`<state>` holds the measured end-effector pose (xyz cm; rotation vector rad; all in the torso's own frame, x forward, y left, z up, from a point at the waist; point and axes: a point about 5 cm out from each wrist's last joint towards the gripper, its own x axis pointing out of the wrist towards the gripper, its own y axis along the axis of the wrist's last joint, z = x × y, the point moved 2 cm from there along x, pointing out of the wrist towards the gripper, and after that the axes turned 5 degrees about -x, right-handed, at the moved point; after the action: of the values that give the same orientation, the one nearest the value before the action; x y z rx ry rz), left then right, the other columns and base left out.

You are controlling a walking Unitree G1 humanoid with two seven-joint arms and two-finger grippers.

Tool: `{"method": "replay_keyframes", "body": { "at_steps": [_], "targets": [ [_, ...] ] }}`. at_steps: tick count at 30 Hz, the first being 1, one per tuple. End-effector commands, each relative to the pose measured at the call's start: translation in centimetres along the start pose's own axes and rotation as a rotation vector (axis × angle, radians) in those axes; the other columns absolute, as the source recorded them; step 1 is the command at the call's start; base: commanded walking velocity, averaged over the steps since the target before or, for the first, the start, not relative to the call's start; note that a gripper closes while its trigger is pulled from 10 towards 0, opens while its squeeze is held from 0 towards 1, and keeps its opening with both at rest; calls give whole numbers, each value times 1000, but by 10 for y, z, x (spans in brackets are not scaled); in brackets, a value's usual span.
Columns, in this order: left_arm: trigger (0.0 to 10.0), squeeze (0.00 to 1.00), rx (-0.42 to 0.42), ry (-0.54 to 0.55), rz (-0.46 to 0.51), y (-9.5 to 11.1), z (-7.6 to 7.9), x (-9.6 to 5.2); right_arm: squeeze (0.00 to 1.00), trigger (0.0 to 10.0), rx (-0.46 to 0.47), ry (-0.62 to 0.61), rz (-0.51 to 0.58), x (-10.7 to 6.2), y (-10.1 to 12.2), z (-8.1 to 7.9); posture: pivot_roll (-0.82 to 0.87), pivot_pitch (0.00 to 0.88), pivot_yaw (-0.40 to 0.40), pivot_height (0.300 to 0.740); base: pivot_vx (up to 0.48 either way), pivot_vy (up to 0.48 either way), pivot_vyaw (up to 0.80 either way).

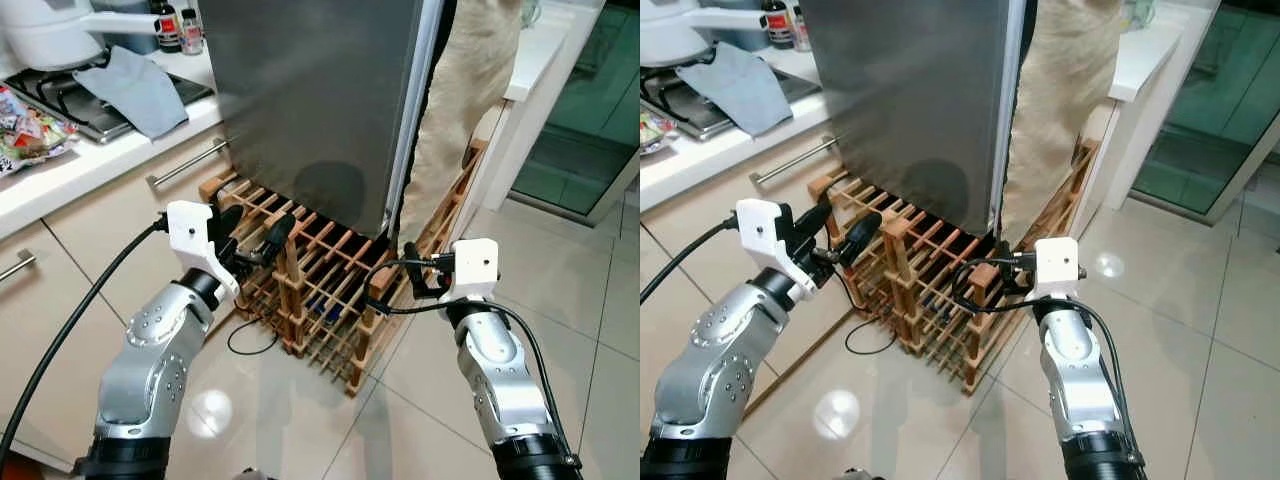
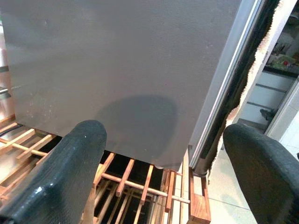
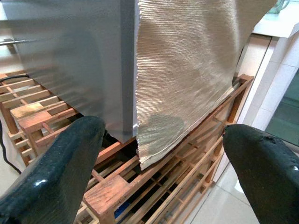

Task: Restocking fridge

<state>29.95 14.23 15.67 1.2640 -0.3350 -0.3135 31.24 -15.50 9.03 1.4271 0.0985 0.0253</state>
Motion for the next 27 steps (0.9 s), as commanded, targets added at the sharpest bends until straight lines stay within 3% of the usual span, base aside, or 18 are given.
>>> {"method": "replay_keyframes", "body": {
  "at_steps": [1,19,20,21,23,27],
  "targets": [
    [10000,0,17,5,4,3,-1,1,0,10000,-10,5,13,1,4,-2,-53,0,40,740,0,0,0],
    [10000,0,17,5,4,3,-1,1,0,10000,-10,5,13,1,4,-2,-53,0,40,740,0,0,0],
    [10000,0,39,21,10,4,2,2,0,10000,-15,16,11,2,2,-4,0,0,0,740,0,0,0],
    [10000,0,104,59,5,-1,4,17,0,10000,-14,-2,52,2,9,0,-138,0,51,740,0,0,0],
    [10000,0,188,88,0,-7,10,36,0,10000,-4,-25,105,1,18,5,-138,0,51,740,0,0,0],
    [10000,0,194,100,-8,-10,11,40,0,10000,3,-27,118,1,21,5,-140,0,51,740,0,0,0]
  ]
}}
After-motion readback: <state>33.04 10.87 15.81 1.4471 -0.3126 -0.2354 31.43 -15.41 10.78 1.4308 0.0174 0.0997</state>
